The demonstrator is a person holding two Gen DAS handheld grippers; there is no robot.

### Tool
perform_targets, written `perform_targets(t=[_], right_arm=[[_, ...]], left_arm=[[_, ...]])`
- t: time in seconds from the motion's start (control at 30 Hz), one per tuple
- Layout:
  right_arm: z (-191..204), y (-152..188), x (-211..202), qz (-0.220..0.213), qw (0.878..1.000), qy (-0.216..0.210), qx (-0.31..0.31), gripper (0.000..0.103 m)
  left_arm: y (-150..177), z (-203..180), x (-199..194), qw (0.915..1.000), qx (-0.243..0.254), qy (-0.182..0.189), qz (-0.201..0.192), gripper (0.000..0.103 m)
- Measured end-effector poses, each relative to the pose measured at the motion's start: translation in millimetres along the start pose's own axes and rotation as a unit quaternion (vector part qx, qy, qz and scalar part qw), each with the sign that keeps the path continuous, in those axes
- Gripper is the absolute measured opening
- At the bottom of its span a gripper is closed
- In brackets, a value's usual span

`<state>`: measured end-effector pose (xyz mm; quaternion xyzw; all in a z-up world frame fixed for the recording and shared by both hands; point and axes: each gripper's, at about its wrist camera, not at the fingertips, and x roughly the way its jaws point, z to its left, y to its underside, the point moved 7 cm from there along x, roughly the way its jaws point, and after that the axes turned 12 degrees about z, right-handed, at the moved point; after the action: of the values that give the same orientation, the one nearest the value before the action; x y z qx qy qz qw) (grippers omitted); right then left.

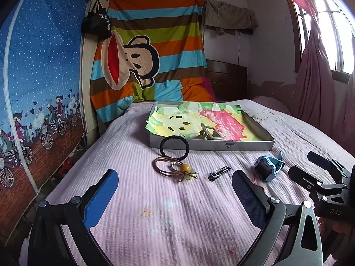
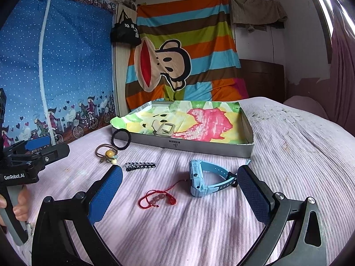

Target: Organize jewelry

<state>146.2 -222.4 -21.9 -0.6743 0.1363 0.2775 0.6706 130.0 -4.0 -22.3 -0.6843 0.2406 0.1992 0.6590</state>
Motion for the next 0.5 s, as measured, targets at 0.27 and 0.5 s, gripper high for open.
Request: perform_targets(t=[0.27, 0.5], right_arm=[[-10, 8, 19, 0.048, 0.999, 0.021, 0.013, 0.101], [-13, 14, 31, 0.074, 0.997, 0.021, 0.022, 0.101]], left_arm=[[10, -12, 26, 0.9974, 0.025, 0.019, 0.065, 0.103], [15, -13, 36, 0.9953, 0.028, 0.025, 0.090, 0.103]])
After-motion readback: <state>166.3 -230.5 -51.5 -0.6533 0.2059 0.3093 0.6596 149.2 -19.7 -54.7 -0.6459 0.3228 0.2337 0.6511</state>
